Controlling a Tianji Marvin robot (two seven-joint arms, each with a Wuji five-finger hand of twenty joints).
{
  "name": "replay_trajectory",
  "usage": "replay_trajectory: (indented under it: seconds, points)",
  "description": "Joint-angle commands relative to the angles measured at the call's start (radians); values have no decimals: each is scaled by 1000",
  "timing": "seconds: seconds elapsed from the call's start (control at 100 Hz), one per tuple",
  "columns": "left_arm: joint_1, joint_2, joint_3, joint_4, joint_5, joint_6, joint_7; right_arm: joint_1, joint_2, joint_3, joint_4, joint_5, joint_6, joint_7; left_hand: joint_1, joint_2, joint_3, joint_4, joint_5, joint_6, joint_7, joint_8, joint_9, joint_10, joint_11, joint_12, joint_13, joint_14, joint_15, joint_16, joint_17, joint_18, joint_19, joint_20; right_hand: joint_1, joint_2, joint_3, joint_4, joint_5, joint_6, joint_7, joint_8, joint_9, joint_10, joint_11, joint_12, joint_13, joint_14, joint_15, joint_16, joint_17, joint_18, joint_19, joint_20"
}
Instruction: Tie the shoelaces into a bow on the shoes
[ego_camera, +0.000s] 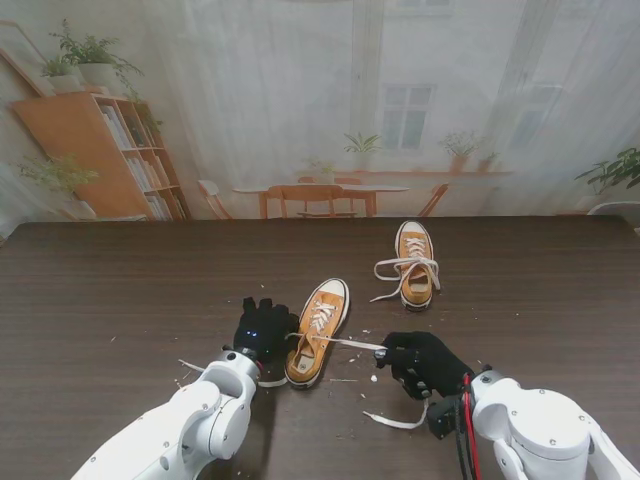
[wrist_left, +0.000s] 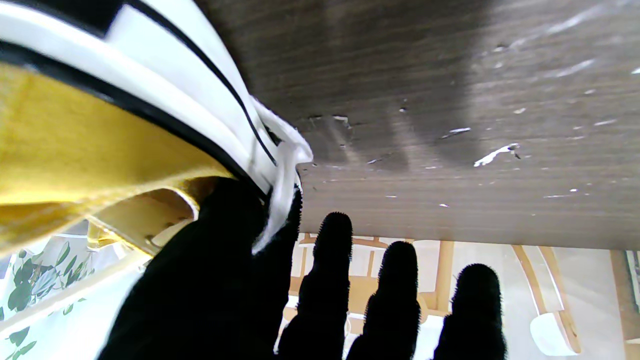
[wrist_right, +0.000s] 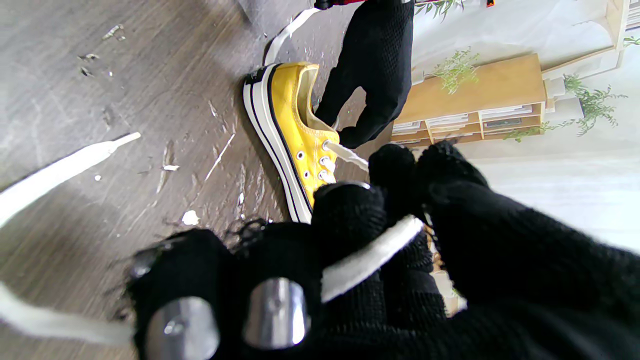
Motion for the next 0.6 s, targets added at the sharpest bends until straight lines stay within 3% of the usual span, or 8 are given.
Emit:
replay_trajectory:
  seconds: [0.0, 0.09, 0.16, 0.22, 0.29, 0.39, 0.54, 0.59]
  points:
    - [-2, -4, 5, 11, 0, -11, -19, -7, 3, 1, -2, 0, -2, 17, 71, 33, -40, 5, 44, -84, 34, -11, 19, -20, 12, 17, 27, 2, 19, 9, 9, 3, 6, 23, 31, 9, -15, 35, 7, -22, 10, 18, 19, 29, 34, 12, 38, -21, 74, 0, 34, 13, 257, 3]
    - [-7, -8, 5, 30, -13, -42, 3, -8, 3, 2, -3, 0, -4, 17, 94, 67, -77, -2, 25, -75, 139, 76, 33, -21, 34, 30, 39, -3, 36, 11, 14, 6, 8, 22, 31, 10, -16, 35, 8, -21, 10, 18, 19, 28, 34, 12, 38, -20, 74, 0, 34, 13, 257, 3]
    - [-4, -13, 0, 35, -48, -54, 11, -9, 3, 2, -4, 0, -4, 16, 128, 130, -137, -1, -87, -48, 288, 267, 30, -9, 66, 58, 36, -4, 51, 15, 18, -2, 10, 21, 31, 11, -16, 35, 8, -21, 10, 18, 18, 29, 34, 12, 38, -20, 74, 0, 34, 13, 257, 3]
    - [2, -28, -12, 50, -111, -81, 42, -9, 3, 2, -4, 0, -5, 16, 145, 135, -151, 12, -135, -5, 365, 352, 34, 11, 85, 74, 38, 11, 61, 18, 14, 4, 10, 21, 30, 11, -16, 35, 7, -22, 9, 18, 18, 28, 34, 12, 38, -21, 73, 0, 34, 13, 257, 3]
    - [9, -46, -24, 68, -162, -107, 92, -10, 2, 2, -4, 0, -4, 15, 20, 55, 28, 44, -160, 24, 493, 425, 76, 35, 112, 95, 73, 33, 84, 18, 45, 17, 20, 18, 31, 10, -16, 35, 8, -22, 9, 19, 18, 28, 34, 12, 38, -21, 73, 0, 34, 13, 257, 3]
    - [14, -62, -40, 89, -208, -161, 146, -10, 2, 2, -4, 1, -3, 14, -163, -29, 282, 138, -137, 50, 637, 535, 167, 45, 178, 140, 163, 36, 139, 23, 128, 39, 46, -8, 30, 11, -16, 35, 7, -23, 9, 19, 18, 27, 34, 12, 38, -20, 73, 0, 34, 13, 257, 3]
    - [20, -87, -56, 103, -287, -213, 197, -9, 1, 0, -4, 1, -2, 12, -275, -50, 397, 243, -51, 59, 690, 620, 271, 26, 256, 198, 272, 11, 222, 38, 195, 52, 163, -26, 31, 11, -16, 35, 7, -21, 9, 19, 18, 28, 34, 12, 38, -20, 73, -1, 34, 13, 256, 3]
    - [21, -97, -60, 112, -314, -232, 223, -9, 1, 0, -5, 2, -1, 11, -299, -52, 409, 274, -19, 57, 695, 636, 303, 19, 271, 211, 307, 4, 245, 38, 156, 52, 345, -49, 31, 12, -16, 35, 7, -22, 9, 19, 18, 27, 34, 12, 38, -20, 73, -1, 34, 13, 256, 3]
